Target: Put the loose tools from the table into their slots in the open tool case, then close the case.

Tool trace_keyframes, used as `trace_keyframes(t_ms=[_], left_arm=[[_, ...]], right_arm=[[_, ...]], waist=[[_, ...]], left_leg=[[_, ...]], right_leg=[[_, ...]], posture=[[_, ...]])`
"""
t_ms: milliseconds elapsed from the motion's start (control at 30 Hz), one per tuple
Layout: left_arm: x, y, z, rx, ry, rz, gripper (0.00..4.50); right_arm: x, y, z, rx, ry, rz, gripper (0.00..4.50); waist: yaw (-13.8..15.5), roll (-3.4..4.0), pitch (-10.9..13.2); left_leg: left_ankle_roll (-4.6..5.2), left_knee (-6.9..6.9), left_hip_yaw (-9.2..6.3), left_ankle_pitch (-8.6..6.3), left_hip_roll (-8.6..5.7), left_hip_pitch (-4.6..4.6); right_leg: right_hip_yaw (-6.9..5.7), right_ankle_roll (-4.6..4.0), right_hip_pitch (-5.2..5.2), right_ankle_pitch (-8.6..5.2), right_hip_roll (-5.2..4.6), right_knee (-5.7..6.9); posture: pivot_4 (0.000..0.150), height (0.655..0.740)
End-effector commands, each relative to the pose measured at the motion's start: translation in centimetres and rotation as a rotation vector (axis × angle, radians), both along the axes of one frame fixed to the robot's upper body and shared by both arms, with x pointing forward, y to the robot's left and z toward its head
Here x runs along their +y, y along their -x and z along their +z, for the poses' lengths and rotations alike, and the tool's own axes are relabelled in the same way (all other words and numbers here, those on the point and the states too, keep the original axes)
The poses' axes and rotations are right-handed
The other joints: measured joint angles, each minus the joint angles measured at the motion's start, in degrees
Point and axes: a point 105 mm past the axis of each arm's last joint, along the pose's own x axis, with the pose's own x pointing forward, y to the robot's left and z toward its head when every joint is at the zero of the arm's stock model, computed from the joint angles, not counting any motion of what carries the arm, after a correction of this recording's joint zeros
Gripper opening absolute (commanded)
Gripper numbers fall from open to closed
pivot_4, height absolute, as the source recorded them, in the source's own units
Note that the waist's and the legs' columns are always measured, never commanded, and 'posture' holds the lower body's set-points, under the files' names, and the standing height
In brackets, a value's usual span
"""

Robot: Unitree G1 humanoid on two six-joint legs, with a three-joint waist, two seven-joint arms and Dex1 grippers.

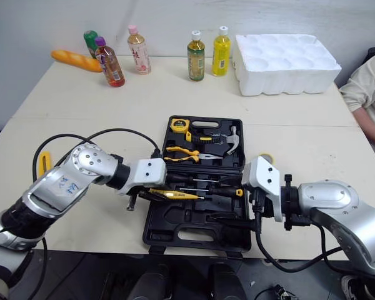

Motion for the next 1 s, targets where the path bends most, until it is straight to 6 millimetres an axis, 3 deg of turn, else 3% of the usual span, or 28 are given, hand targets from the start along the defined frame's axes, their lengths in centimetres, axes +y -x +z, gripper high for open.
trace_keyframes(t_ms=[33,767,1000], left_arm=[[-0.5,-0.2,0.4,-0.047,-0.016,-0.016,0.55],[-1.7,-0.3,-0.9,0.005,-0.034,-0.038,0.55],[-0.7,0.8,1.3,0.084,0.055,-0.049,3.84]], right_arm=[[-0.1,0.4,0.0,-0.019,0.034,0.01,4.5],[-1.1,0.0,-1.4,0.025,0.091,-0.057,4.5],[-1.2,0.2,-1.3,0.028,0.086,-0.06,4.5]], waist=[[0.0,0.0,0.0],[0.1,0.0,0.0],[-0.2,0.0,0.0]], left_leg=[[0.0,0.0,0.0,0.0,0.0,-0.01],[-0.03,0.16,0.01,0.02,0.0,0.0],[-0.05,0.16,0.0,0.03,0.0,0.01]], right_leg=[[0.0,0.0,0.0,0.0,0.0,-0.01],[0.0,0.01,0.02,0.0,0.0,0.22],[0.01,0.01,-0.01,0.0,0.02,0.25]], posture=[[0.15,0.74],[0.15,0.74],[0.15,0.74]])
